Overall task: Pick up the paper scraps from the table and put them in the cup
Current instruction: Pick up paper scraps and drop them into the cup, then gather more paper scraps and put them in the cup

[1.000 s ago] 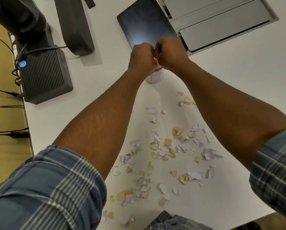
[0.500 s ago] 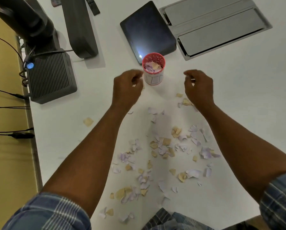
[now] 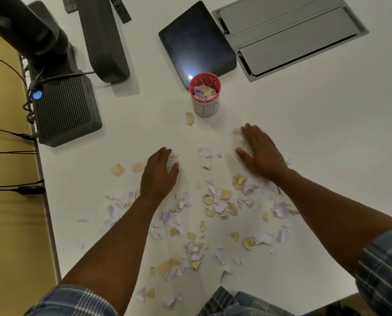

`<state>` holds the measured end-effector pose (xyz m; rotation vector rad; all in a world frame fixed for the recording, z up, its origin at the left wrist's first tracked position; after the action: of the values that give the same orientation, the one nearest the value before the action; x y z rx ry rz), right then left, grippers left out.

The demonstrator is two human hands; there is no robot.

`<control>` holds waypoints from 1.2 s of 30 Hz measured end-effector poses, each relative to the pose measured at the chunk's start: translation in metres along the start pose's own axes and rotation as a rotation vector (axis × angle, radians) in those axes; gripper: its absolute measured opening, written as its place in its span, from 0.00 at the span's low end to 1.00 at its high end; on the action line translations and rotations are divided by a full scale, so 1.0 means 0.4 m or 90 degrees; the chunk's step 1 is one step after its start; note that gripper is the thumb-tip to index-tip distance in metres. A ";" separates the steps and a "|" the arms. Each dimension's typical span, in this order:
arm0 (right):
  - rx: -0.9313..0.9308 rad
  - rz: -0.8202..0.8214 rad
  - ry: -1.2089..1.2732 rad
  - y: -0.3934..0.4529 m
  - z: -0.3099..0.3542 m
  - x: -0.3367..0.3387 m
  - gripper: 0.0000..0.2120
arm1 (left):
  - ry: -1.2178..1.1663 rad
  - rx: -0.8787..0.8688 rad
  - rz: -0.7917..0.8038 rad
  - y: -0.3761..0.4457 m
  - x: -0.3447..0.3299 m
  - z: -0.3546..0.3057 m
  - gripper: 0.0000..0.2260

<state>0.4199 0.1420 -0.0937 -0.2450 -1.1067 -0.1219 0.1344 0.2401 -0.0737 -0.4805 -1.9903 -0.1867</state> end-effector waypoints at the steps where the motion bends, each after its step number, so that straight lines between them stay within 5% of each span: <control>1: 0.038 0.026 -0.025 -0.006 0.023 -0.012 0.33 | 0.000 -0.008 0.008 0.012 -0.006 -0.008 0.24; 6: 0.219 0.126 -0.074 -0.042 0.118 -0.053 0.32 | 0.045 -0.040 0.105 0.119 -0.046 -0.054 0.33; 14: 0.024 0.026 -0.025 0.029 0.015 -0.009 0.34 | 0.178 -0.095 0.214 0.260 -0.101 -0.111 0.35; 26: 0.242 0.138 -0.048 -0.198 0.147 -0.080 0.28 | 0.162 -0.309 0.255 -0.047 -0.149 -0.165 0.29; 32: -0.114 -0.128 0.005 -0.277 -0.042 0.032 0.29 | 0.043 -0.279 0.203 -0.200 -0.096 -0.135 0.26; 36: -0.227 -0.089 0.036 -0.322 -0.111 0.032 0.35 | -0.014 -0.175 0.089 -0.271 -0.016 -0.068 0.24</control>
<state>0.4360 0.0065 -0.0838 -0.4795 -1.0419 -0.4509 0.1146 0.1309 -0.0585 -0.7970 -1.9521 -0.3716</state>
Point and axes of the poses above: each hand's wrist, its own y-axis towards the middle knuckle, its own x-axis out of the back of the hand, z = x × y, the point moved 5 cm from there along y, towards the middle knuckle, and after that the axes turned 2 degrees about -z, right-handed, at the moved point
